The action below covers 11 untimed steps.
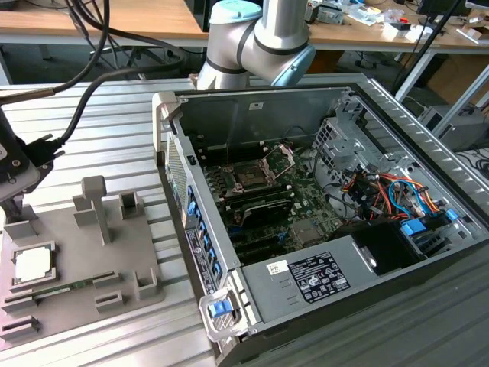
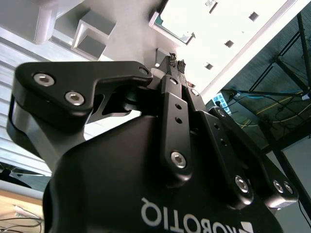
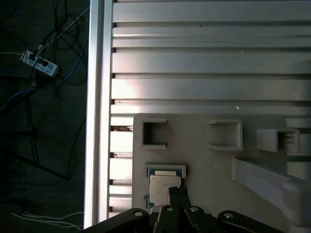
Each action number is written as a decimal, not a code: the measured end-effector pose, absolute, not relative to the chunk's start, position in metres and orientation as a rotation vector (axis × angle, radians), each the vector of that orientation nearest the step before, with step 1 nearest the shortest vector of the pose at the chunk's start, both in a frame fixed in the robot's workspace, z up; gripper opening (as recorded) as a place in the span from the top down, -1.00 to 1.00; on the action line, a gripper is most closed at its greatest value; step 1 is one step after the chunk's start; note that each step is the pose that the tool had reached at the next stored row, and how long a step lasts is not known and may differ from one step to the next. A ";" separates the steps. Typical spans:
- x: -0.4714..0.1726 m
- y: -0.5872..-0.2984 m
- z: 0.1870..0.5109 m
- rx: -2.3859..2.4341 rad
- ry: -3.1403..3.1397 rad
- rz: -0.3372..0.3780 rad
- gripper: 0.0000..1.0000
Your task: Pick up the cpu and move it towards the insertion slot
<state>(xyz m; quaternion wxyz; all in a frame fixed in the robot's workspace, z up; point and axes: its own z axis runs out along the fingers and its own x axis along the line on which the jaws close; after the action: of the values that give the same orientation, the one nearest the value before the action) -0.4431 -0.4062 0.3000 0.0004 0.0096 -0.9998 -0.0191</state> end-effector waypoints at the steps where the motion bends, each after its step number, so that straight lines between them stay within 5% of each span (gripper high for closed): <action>1: -0.443 -0.406 0.300 0.030 -3.140 -0.060 0.79; 11: -0.443 -0.410 0.296 0.030 -3.140 -0.060 0.79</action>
<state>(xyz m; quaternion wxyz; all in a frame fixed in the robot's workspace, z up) -0.4435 -0.4095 0.2963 0.0004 0.0095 -0.9998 -0.0191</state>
